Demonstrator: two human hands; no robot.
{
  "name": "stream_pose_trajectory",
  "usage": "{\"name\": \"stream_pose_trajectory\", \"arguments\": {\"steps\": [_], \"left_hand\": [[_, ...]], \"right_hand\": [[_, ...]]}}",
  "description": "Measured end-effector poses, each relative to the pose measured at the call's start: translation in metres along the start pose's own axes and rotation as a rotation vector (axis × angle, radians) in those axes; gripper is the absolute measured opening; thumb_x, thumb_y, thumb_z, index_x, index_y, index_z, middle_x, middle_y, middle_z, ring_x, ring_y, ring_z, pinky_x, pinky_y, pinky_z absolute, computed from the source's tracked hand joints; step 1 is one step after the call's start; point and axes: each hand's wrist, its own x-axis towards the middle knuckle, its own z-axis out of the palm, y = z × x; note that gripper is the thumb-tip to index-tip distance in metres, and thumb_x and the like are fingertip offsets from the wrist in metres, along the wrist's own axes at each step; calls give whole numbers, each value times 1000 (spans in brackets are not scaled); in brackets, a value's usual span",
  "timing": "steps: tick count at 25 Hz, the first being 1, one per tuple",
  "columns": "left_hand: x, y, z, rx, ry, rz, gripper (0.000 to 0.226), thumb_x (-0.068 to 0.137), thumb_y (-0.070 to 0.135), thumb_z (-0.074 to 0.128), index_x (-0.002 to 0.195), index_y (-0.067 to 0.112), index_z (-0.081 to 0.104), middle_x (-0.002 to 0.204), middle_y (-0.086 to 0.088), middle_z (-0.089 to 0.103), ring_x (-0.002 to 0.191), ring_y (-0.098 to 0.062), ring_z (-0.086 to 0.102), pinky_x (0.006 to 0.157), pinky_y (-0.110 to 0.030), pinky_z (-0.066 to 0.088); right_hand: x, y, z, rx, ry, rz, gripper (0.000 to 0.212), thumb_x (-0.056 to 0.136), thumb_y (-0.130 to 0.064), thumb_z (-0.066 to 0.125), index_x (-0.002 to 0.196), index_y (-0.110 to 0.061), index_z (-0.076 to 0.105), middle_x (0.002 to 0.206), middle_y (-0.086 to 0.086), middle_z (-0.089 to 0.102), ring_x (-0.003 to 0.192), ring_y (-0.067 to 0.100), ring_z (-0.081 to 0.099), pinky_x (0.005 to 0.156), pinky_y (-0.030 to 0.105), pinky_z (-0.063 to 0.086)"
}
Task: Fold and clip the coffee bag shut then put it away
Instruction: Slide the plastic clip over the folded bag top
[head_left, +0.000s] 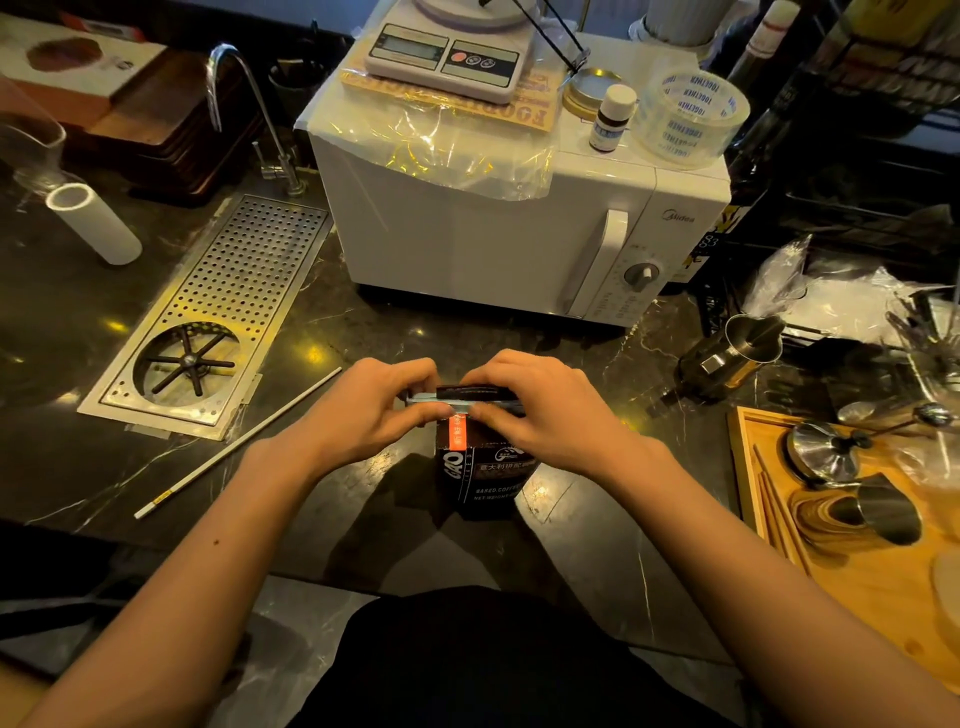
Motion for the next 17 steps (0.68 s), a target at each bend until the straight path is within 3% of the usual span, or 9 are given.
{"name": "stream_pose_trajectory", "arguments": {"steps": [3, 7, 11, 14, 17], "left_hand": [[2, 2, -2, 61, -12, -18, 39, 82, 61, 51, 88, 23, 59, 77, 7, 65, 70, -9, 62, 61, -34, 53], [6, 6, -2, 103, 22, 40, 35, 85, 42, 64, 110, 18, 68, 99, 4, 69, 88, -9, 63, 77, -33, 56], [7, 7, 1, 77, 25, 62, 34, 83, 41, 68, 105, 15, 73, 92, 4, 67, 82, -5, 62, 70, -25, 54], [9, 6, 6, 55, 63, 71, 31, 83, 40, 68, 97, 14, 74, 82, 6, 59, 73, -2, 56, 63, -16, 43], [10, 4, 8, 58, 83, 74, 19, 84, 32, 71, 93, 15, 73, 79, 6, 58, 71, -5, 56, 59, -20, 42]], "right_hand": [[2, 5, -3, -6, -50, 34, 30, 93, -40, 59, 119, -25, 64, 108, -5, 66, 98, 15, 62, 75, 36, 53], [1, 8, -1, 21, -51, 27, 29, 91, -35, 62, 118, -24, 64, 105, -5, 66, 95, 15, 61, 74, 36, 52], [0, 10, 1, 48, -22, 50, 26, 88, -30, 66, 113, -24, 67, 100, -5, 67, 92, 15, 62, 73, 34, 51], [-1, 7, 3, 8, 19, 59, 24, 88, -31, 67, 110, -24, 68, 99, -5, 68, 92, 16, 62, 73, 35, 51], [1, 5, 4, 23, 34, 68, 21, 87, -31, 67, 108, -24, 69, 97, -6, 68, 91, 16, 63, 75, 38, 53]]}}
